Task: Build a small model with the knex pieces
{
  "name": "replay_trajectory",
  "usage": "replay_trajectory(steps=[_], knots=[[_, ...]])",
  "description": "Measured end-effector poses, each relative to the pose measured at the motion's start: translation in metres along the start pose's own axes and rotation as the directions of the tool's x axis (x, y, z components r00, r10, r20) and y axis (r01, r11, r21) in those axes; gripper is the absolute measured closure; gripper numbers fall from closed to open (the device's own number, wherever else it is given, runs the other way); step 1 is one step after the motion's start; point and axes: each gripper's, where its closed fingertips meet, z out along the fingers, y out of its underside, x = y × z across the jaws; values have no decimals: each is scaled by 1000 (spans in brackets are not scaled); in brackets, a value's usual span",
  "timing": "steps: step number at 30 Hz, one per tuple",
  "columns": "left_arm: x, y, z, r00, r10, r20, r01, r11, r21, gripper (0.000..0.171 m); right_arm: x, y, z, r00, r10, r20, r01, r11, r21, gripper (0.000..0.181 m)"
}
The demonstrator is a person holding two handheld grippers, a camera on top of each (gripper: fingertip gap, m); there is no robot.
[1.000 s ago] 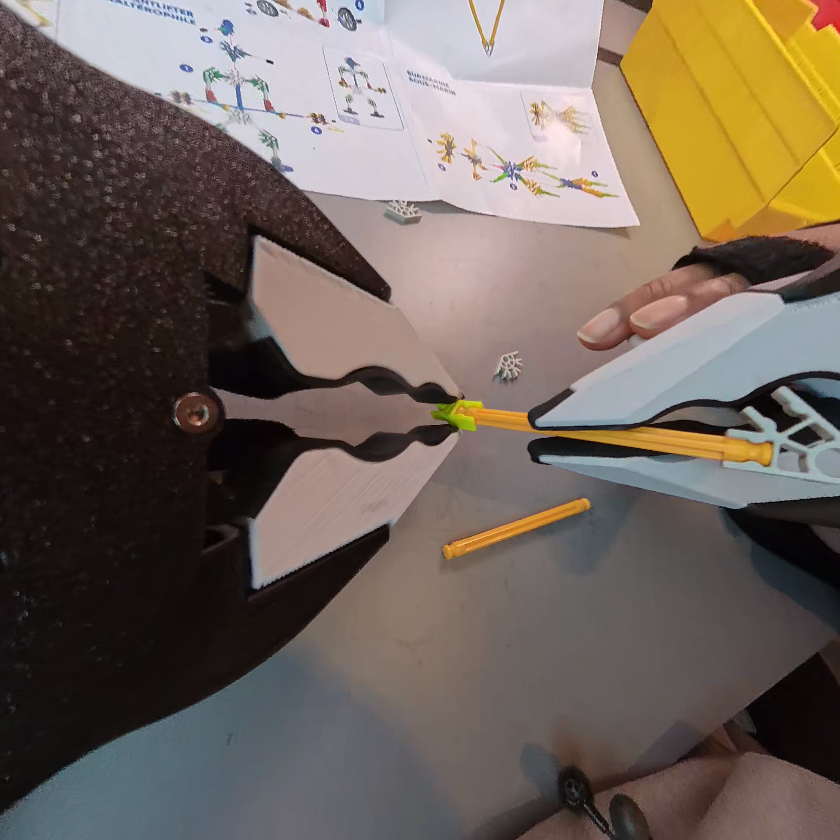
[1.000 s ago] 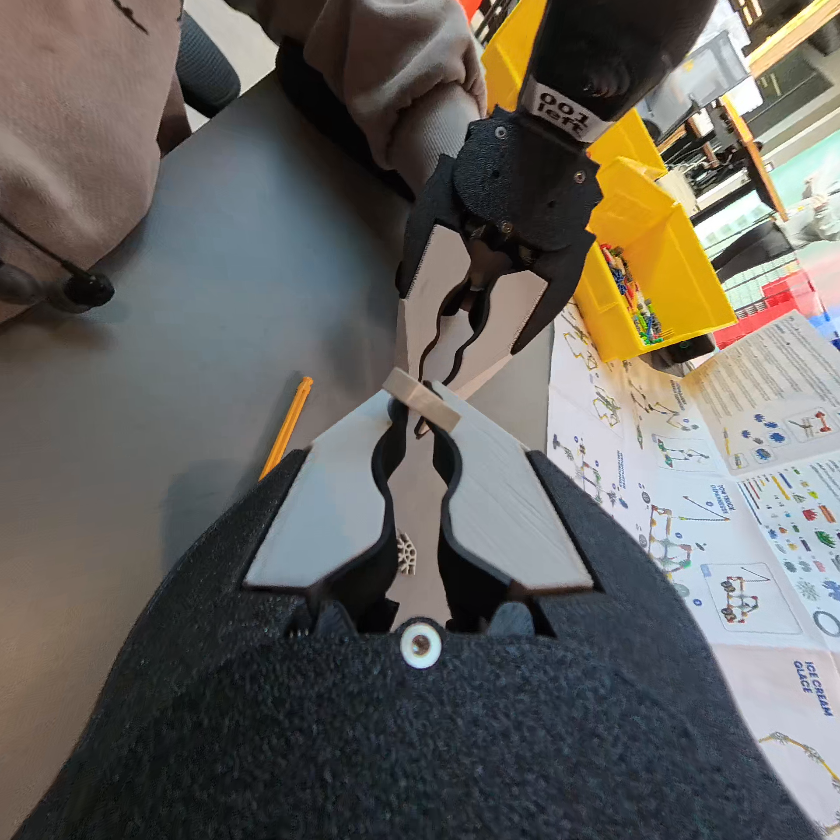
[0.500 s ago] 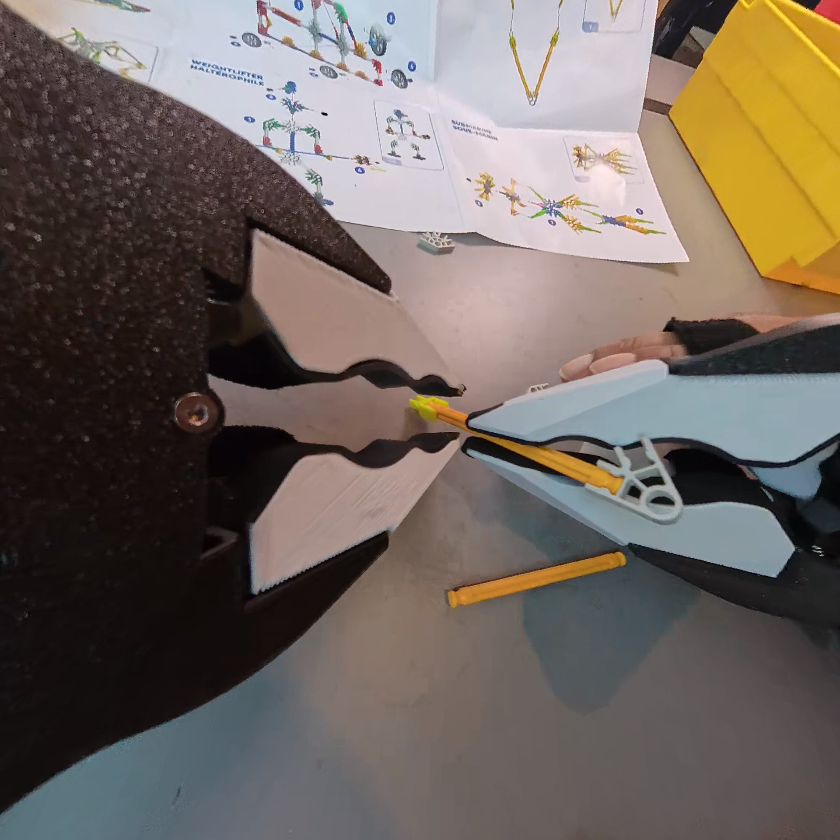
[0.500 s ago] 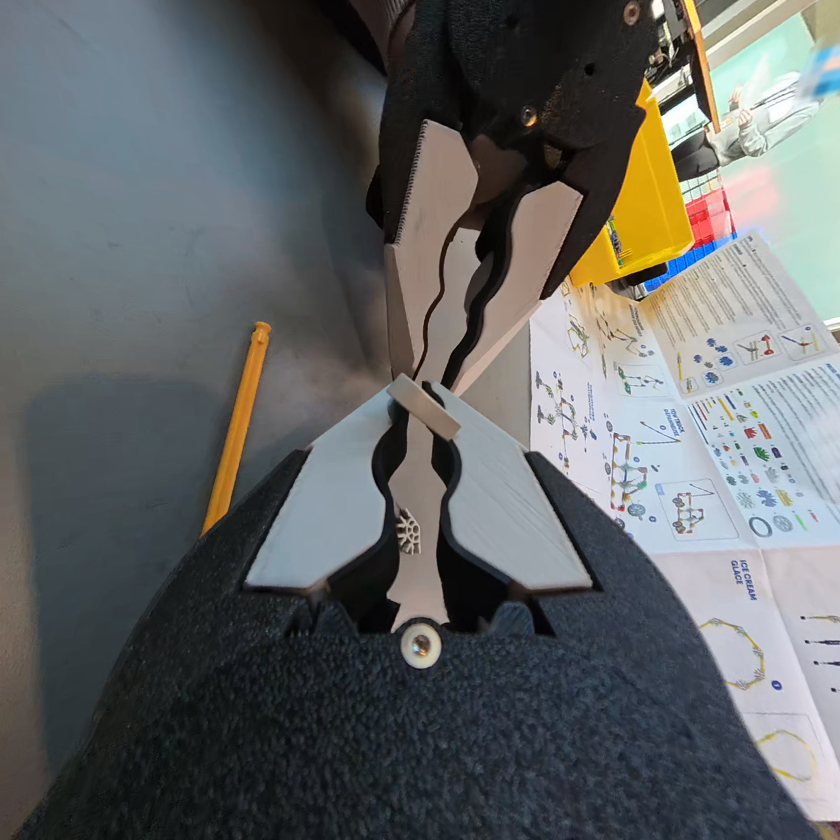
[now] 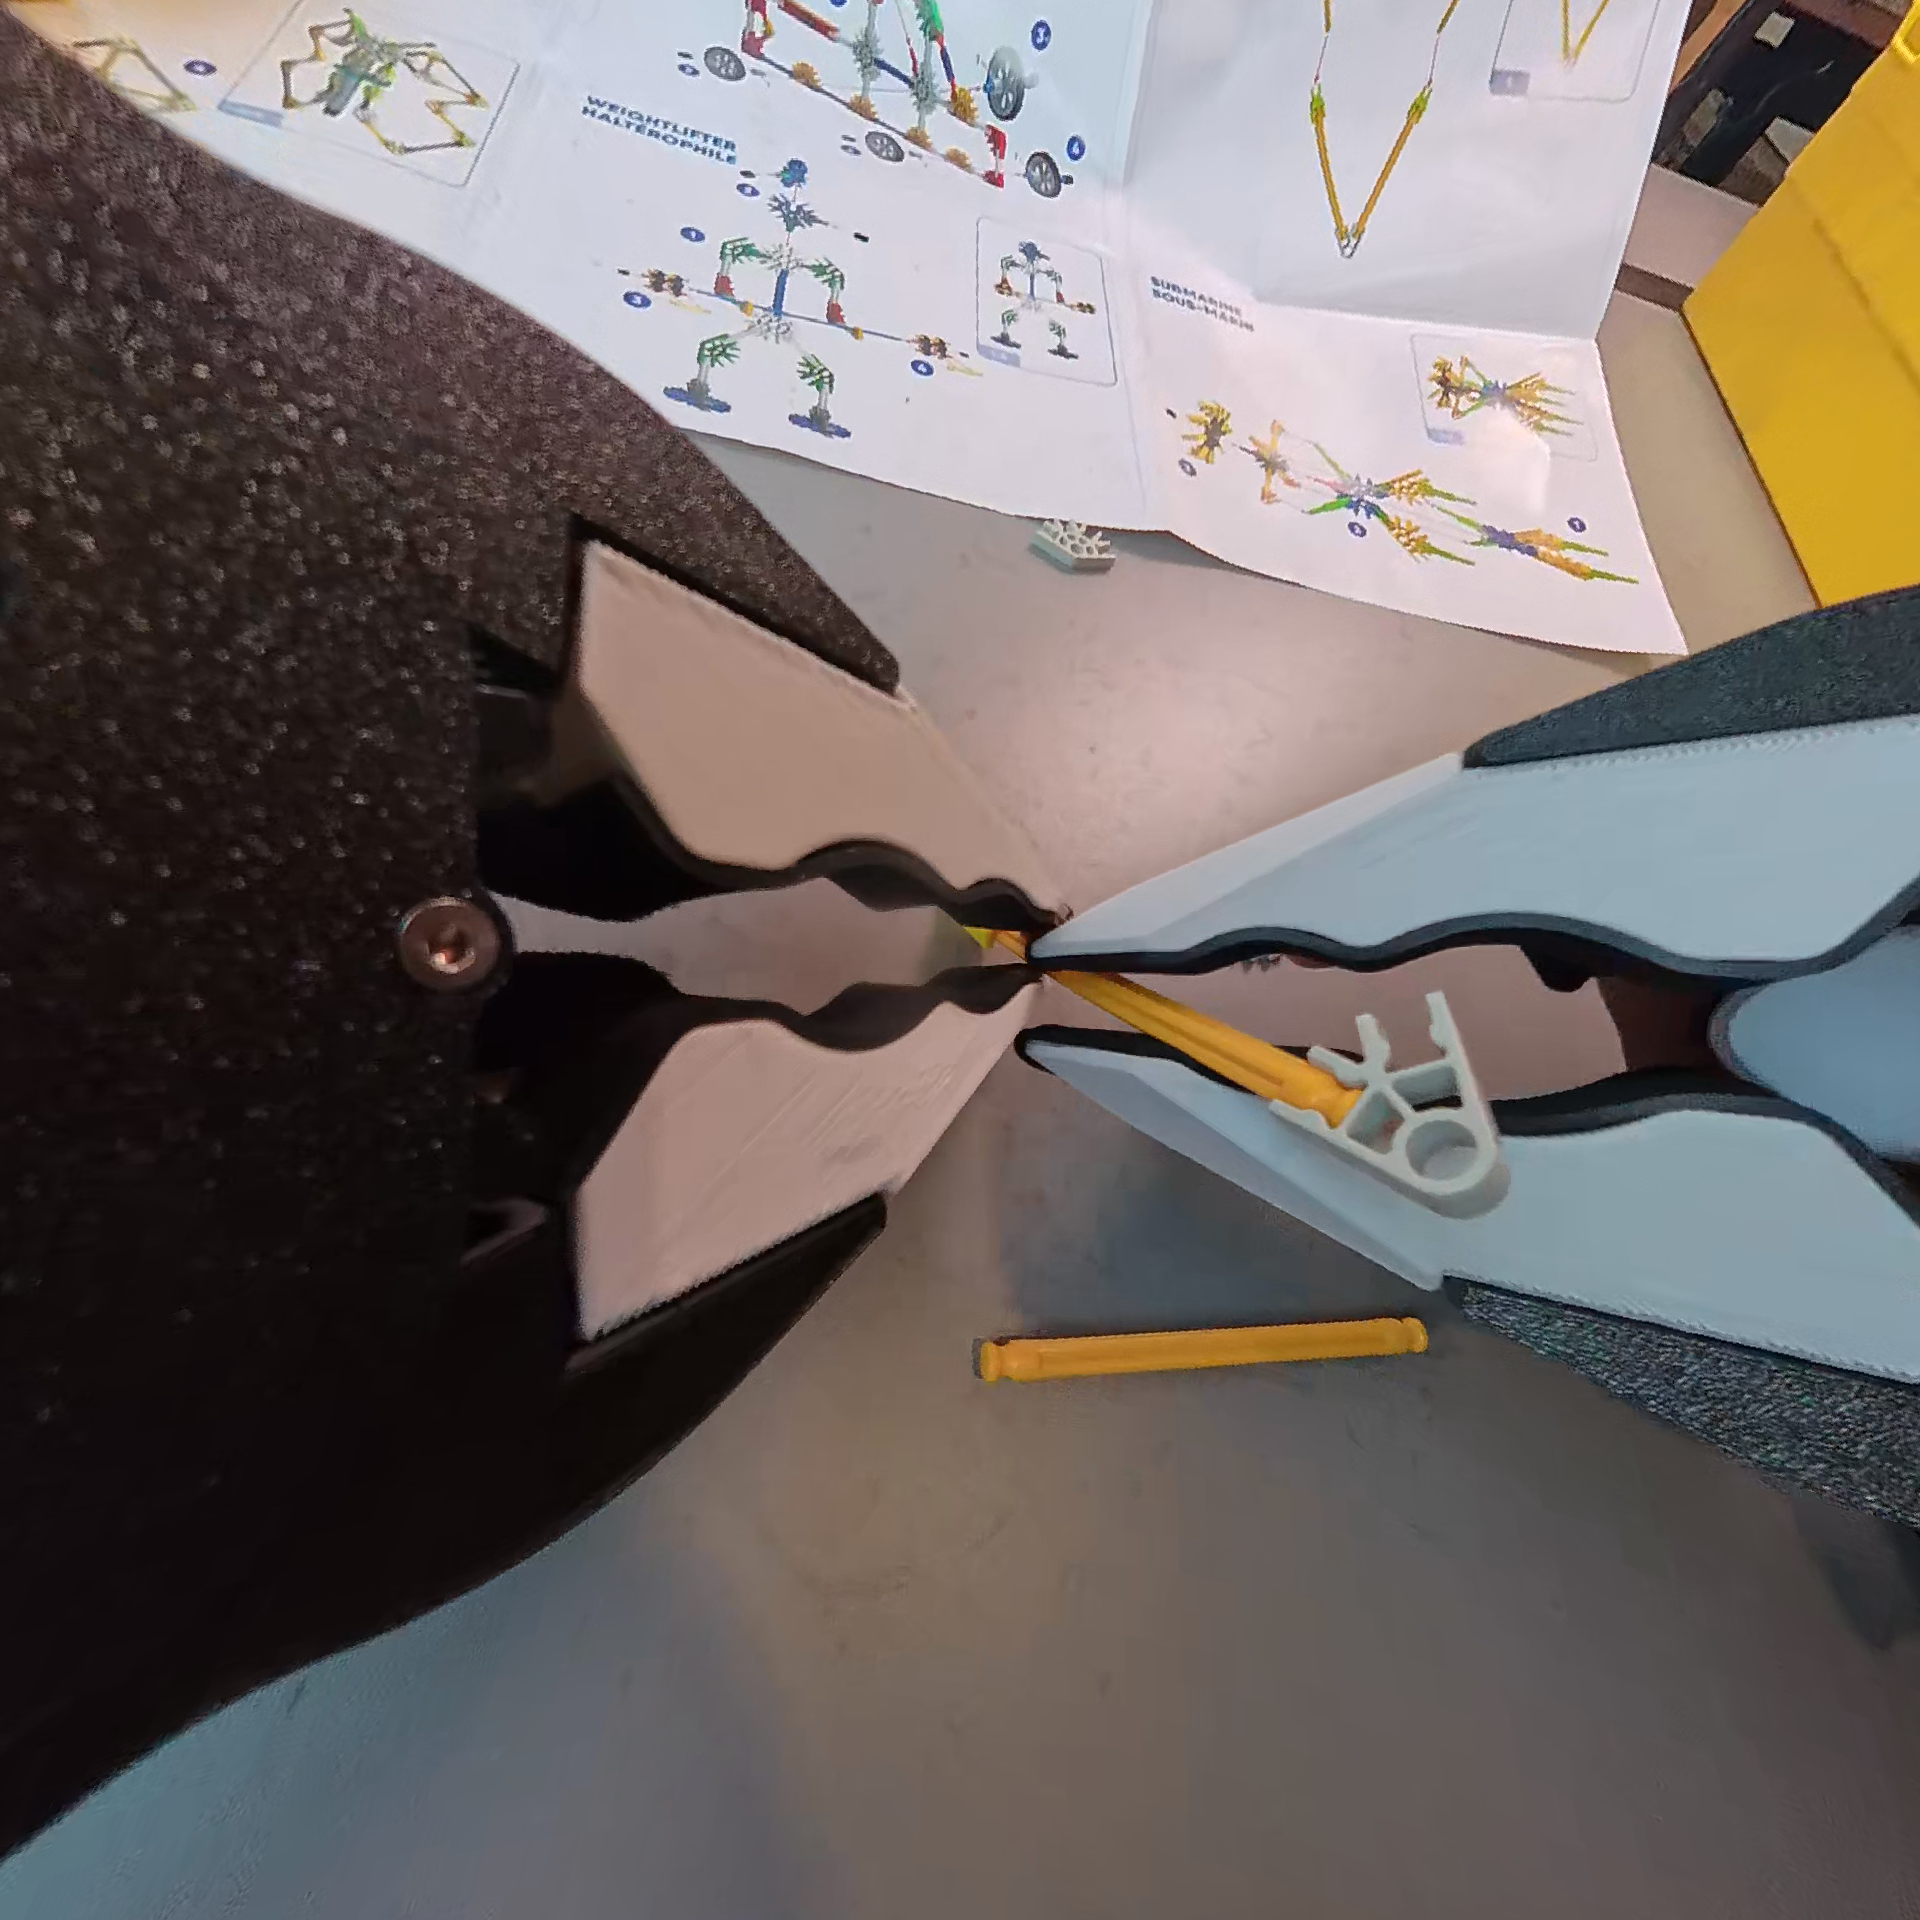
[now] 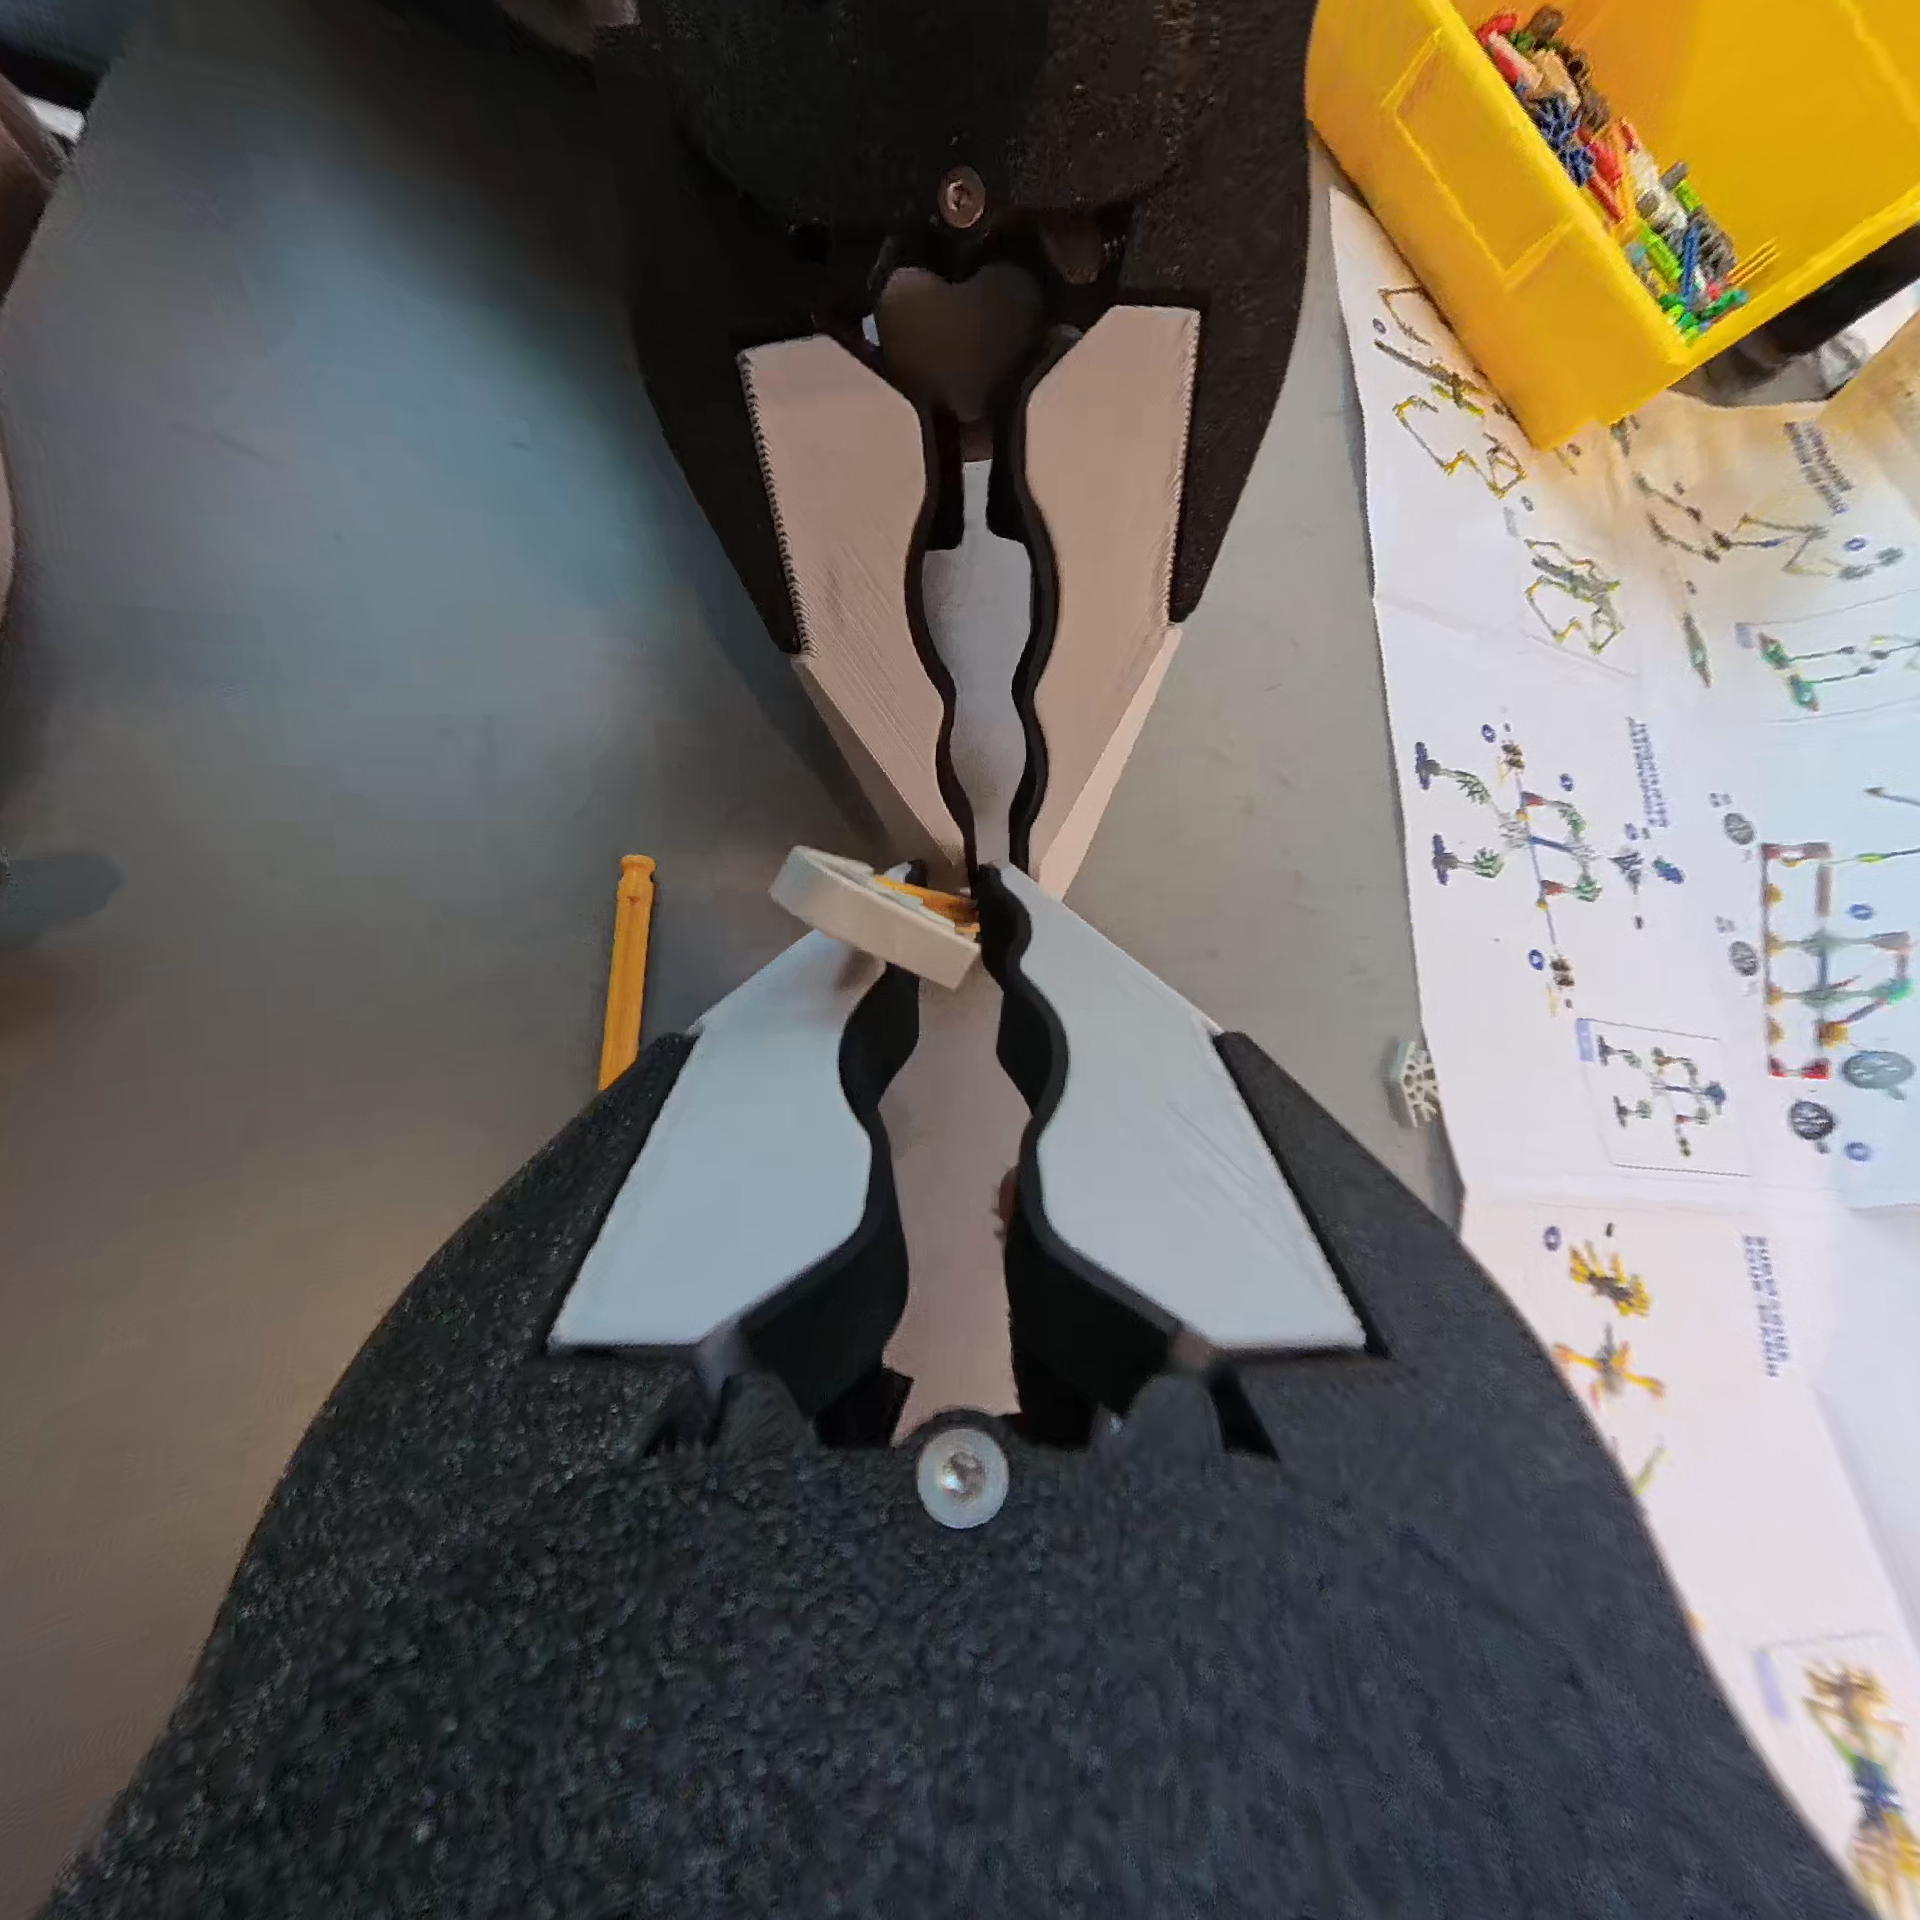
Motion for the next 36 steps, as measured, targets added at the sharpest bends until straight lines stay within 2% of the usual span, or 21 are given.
replay_trajectory(steps=[8, 20, 33, 34, 36], knots=[[-4, -3, 0, 992, -122, -31, 122, 992, 20, 166, 7, -2, -2, 962, 237, 137, -240, 971, 1, 173], [-6, -3, -1, 948, -293, -123, 301, 952, 57, 167, 14, -5, -1, 902, 371, 222, -365, 929, -66, 173], [-1, 0, 1, 951, -278, -134, 286, 957, 40, 167, 5, -4, 2, 872, 413, 264, -406, 910, -81, 171], [10, 6, 3, 943, -285, -172, 287, 958, -11, 162, -2, 0, 4, 860, 425, 281, -410, 905, -114, 172], [8, 3, 2, 945, -283, -167, 288, 958, 4, 167, 0, -1, 3, 868, 416, 270, -409, 908, -85, 173]])
